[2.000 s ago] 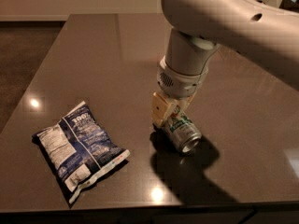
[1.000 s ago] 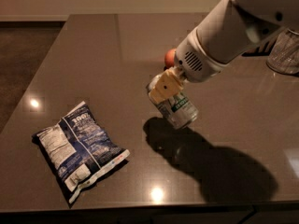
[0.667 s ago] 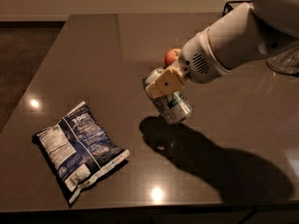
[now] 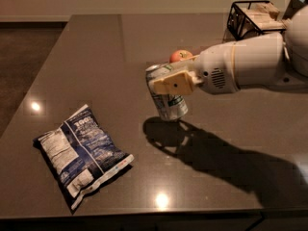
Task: Place 7up can upright
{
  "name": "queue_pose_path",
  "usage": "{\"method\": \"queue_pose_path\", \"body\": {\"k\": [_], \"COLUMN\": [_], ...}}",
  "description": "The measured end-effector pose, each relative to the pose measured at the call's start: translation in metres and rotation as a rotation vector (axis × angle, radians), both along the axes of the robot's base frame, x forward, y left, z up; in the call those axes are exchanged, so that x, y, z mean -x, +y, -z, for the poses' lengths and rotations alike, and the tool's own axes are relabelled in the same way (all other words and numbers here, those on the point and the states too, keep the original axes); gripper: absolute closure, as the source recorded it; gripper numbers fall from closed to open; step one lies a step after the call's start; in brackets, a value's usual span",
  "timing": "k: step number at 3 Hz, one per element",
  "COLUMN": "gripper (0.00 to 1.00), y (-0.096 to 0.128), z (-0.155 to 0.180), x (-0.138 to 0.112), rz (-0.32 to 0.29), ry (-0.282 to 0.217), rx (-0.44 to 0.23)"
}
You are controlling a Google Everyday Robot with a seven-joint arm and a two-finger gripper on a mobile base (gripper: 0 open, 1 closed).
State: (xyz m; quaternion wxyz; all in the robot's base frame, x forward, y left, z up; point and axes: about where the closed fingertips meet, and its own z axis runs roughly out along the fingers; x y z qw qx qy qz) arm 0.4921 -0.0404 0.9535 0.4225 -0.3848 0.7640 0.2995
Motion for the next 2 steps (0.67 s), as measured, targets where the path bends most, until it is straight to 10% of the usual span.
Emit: {"method": "queue_pose_path", "body": {"k": [2], "gripper": [1.0], "y": [-0.0091], "z": [0.0134], "x": [-0.0113], "rz": [-0.087], "ry": [-0.197], "rx": [-0.23]}}
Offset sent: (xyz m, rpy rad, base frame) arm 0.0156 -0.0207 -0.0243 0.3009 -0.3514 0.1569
